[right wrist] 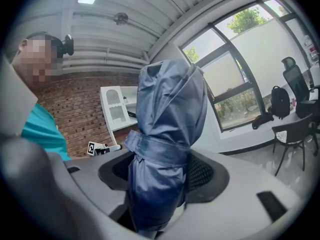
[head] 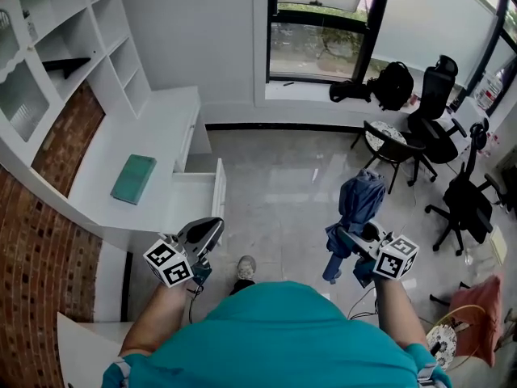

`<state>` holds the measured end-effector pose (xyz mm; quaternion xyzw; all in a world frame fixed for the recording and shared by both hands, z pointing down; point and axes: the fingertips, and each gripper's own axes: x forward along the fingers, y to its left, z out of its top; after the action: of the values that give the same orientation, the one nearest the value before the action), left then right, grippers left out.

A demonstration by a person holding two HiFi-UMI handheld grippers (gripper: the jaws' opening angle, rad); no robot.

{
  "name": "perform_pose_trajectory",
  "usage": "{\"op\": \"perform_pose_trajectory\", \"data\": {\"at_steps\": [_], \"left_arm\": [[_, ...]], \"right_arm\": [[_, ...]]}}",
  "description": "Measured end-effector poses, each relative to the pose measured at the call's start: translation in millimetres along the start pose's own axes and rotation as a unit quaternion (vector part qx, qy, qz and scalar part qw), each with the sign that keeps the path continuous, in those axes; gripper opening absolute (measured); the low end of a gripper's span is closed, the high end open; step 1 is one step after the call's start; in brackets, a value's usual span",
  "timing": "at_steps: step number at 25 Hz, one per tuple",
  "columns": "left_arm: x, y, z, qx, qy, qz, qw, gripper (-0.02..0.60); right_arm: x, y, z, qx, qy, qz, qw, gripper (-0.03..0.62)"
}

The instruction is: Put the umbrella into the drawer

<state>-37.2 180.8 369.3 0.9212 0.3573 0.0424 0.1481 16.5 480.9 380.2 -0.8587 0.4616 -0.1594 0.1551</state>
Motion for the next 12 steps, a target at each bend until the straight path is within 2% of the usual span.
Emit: {"op": "perform_pose_trajectory", "data": {"at_steps": [12], "left_arm": [[101.3, 179.9, 68.4, -0.005, 0.004, -0.051, 0.9987, 0.015]], "right_arm": [[149.3, -72.6, 76.1, 0.006, -0.015, -0.037, 0.999, 0.278]]}}
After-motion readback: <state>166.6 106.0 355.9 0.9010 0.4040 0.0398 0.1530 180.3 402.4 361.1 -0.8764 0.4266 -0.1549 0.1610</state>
